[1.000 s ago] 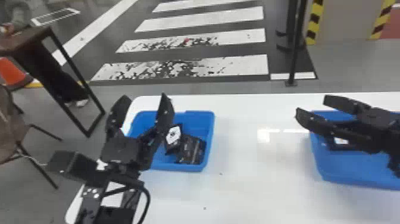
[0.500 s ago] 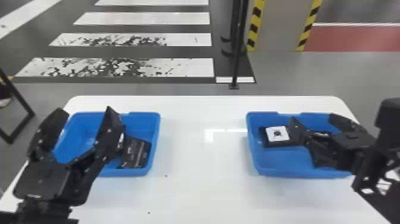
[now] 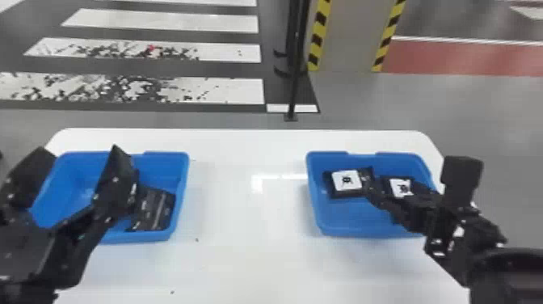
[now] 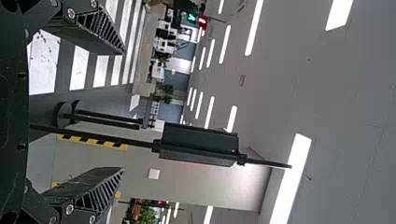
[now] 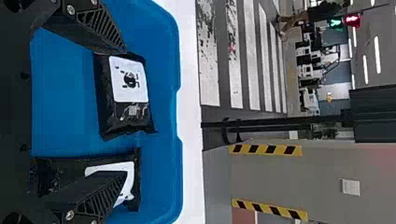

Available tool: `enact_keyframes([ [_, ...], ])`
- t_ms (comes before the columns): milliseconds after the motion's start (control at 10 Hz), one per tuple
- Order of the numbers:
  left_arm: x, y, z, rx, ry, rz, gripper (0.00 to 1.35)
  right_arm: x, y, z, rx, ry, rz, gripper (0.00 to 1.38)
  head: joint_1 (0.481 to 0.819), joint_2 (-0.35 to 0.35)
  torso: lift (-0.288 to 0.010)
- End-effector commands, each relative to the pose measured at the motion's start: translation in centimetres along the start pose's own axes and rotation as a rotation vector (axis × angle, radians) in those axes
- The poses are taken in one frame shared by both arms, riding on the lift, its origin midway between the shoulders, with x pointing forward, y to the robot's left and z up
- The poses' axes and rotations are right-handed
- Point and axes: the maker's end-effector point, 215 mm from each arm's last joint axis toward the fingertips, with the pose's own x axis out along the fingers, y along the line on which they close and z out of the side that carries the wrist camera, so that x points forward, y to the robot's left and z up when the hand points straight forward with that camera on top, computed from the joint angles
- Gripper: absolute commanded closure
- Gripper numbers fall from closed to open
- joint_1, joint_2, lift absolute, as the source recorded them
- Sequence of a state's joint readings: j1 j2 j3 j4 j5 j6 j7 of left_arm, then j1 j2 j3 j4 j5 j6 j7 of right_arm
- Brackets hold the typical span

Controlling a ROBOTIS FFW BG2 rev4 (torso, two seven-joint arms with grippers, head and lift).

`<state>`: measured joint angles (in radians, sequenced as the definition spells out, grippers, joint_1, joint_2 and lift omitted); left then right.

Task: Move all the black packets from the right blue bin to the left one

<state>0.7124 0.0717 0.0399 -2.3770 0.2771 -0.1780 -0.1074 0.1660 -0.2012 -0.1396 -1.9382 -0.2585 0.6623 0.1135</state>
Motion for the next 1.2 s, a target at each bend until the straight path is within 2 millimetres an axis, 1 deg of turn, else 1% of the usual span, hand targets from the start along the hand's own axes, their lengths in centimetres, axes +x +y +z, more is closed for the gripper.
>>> enact_keyframes([
  [0,0.1,-0.1,0.0,-0.002,-0.002,-0.001,0.16,3.5,-1.8,-1.0,0.022,0.015,0.006,0.11,0.695,-0.088,-0.140],
  [100,0.0,0.1,0.0,-0.001,-0.001,0.004,0.16,4.2,-2.0,-1.4,0.028,0.022,0.012,0.11,0.695,-0.097,-0.140],
  [200,-0.1,0.5,0.0,0.004,0.000,0.012,0.16,4.9,-1.7,-1.5,0.024,0.027,0.021,0.11,0.695,-0.100,-0.140],
  [300,-0.2,0.7,0.0,0.006,0.002,0.015,0.16,5.8,-1.0,-2.1,0.020,0.047,0.038,0.11,0.695,-0.101,-0.140],
  [500,0.0,0.3,-0.4,0.002,0.013,0.006,0.16,7.8,-0.5,-2.2,0.026,0.045,0.076,0.10,0.695,-0.082,-0.140],
  [600,0.0,0.3,-0.4,0.002,0.013,0.006,0.16,8.2,-0.5,-2.6,0.025,0.054,0.080,0.10,0.695,-0.079,-0.140],
  [800,0.0,0.4,-0.5,0.001,0.018,0.008,0.16,8.8,-1.1,-2.7,0.023,0.058,0.068,0.11,0.695,-0.079,-0.140],
  [900,-0.1,0.4,-0.8,-0.002,0.025,0.007,0.16,9.1,-1.7,-2.7,0.028,0.061,0.061,0.18,0.695,-0.082,-0.140],
  [1100,-0.1,0.5,-1.3,-0.002,0.038,0.008,0.16,10.4,-1.4,-3.3,0.052,0.093,0.088,0.51,0.695,-0.088,-0.140],
])
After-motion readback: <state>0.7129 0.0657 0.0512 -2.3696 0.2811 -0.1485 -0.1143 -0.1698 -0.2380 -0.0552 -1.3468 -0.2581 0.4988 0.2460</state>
